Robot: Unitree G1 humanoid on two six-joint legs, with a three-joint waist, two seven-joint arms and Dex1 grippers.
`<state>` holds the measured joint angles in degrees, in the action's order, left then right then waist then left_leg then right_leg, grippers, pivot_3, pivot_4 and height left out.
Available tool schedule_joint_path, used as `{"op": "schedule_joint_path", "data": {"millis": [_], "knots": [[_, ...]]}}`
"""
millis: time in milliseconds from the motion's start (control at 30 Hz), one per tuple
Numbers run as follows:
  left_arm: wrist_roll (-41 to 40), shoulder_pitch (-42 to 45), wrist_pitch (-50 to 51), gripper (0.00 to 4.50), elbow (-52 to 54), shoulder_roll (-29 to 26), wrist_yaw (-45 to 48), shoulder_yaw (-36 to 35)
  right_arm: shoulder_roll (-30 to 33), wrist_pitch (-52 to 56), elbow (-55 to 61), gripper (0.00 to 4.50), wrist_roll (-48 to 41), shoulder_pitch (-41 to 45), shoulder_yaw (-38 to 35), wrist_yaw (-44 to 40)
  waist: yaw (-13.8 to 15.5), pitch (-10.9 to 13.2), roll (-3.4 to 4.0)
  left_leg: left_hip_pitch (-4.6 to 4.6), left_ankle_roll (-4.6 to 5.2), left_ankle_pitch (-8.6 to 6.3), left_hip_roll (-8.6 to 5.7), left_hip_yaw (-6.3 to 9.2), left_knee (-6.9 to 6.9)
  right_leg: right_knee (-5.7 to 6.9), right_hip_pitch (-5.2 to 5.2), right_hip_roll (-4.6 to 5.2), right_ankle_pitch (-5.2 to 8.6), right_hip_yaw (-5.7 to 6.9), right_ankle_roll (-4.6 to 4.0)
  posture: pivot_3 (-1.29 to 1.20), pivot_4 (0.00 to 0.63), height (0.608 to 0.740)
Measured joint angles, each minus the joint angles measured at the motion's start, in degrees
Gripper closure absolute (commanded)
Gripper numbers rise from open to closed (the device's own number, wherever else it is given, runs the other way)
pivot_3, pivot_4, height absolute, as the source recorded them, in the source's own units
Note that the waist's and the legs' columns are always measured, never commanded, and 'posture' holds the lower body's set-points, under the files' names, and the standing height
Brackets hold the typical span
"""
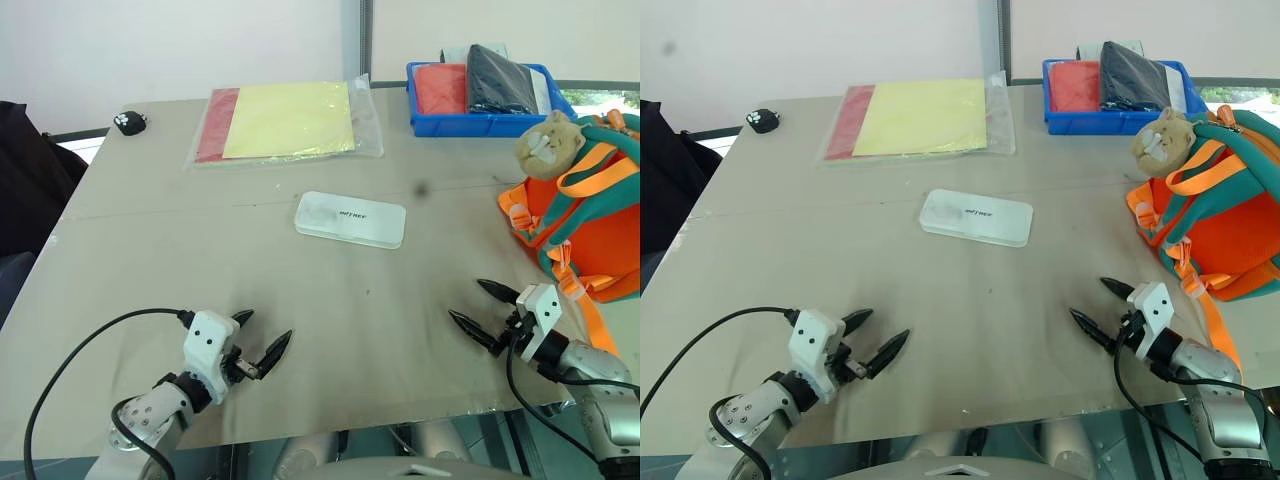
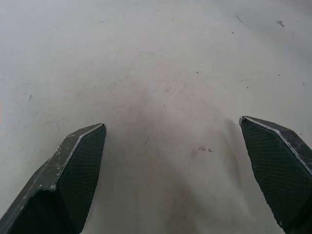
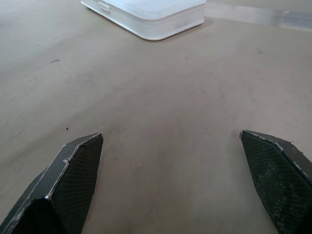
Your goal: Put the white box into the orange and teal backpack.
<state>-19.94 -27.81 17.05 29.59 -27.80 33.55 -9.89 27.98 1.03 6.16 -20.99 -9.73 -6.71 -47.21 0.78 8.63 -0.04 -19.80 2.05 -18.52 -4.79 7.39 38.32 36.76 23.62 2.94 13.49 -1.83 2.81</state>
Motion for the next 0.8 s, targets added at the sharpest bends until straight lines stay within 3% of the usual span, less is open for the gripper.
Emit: {"op": "schedule_joint_path", "data": {"millis": [100,267,467,600,700,800], "knots": [[0.0,0.0,0.0,0.00,-0.1,0.0,0.1,-0.3,-0.3,0.0,0.2,2.32,-0.1,0.0,0.0,0.0,0.0,0.0,0.00,0.00,0.00,0.00,0.00,0.00,0.00,0.00,0.00,0.00,0.00,0.00,0.00,0.00,0.150,0.740],[0.0,0.0,0.0,0.00,-0.2,0.0,0.5,-0.6,-0.3,0.1,0.6,4.35,-0.2,0.0,0.0,0.0,0.0,0.0,0.00,0.00,0.00,0.00,0.00,0.00,0.00,0.00,0.00,0.00,0.00,0.01,0.00,0.00,0.150,0.740],[-4.9,7.6,4.7,0.00,-4.3,0.1,-0.4,-4.0,-1.0,0.7,0.6,4.46,0.9,2.3,0.7,1.9,0.0,0.0,0.00,0.00,-0.05,0.03,0.00,0.06,0.04,0.08,0.01,-0.01,-0.01,0.09,-0.01,0.00,0.150,0.740],[-11.6,28.3,16.5,0.00,-16.2,-3.5,-2.2,-7.7,-3.3,1.6,-0.7,4.46,5.6,10.9,2.7,8.0,0.1,0.0,-0.04,-0.01,-0.42,0.27,-0.04,0.31,0.11,0.26,0.03,-0.09,-0.14,0.45,-0.19,0.00,0.150,0.740],[-17.6,48.6,28.3,0.00,-32.7,-5.0,-0.9,-8.8,-5.0,2.9,-5.0,4.46,8.6,18.0,3.9,12.5,-0.1,-0.1,-0.20,0.01,-0.47,0.31,-0.11,0.33,0.25,0.58,0.11,-0.09,-0.14,0.58,-0.19,0.00,0.150,0.740],[-21.2,61.7,36.2,0.00,-47.1,-4.4,1.0,-9.6,-5.9,3.1,-8.8,4.46,10.9,21.3,4.4,14.9,-0.4,-0.1,-0.25,-0.18,-0.47,0.31,-0.12,0.27,0.25,0.57,0.39,-0.09,-0.13,0.59,-0.18,0.00,0.150,0.740]]}}
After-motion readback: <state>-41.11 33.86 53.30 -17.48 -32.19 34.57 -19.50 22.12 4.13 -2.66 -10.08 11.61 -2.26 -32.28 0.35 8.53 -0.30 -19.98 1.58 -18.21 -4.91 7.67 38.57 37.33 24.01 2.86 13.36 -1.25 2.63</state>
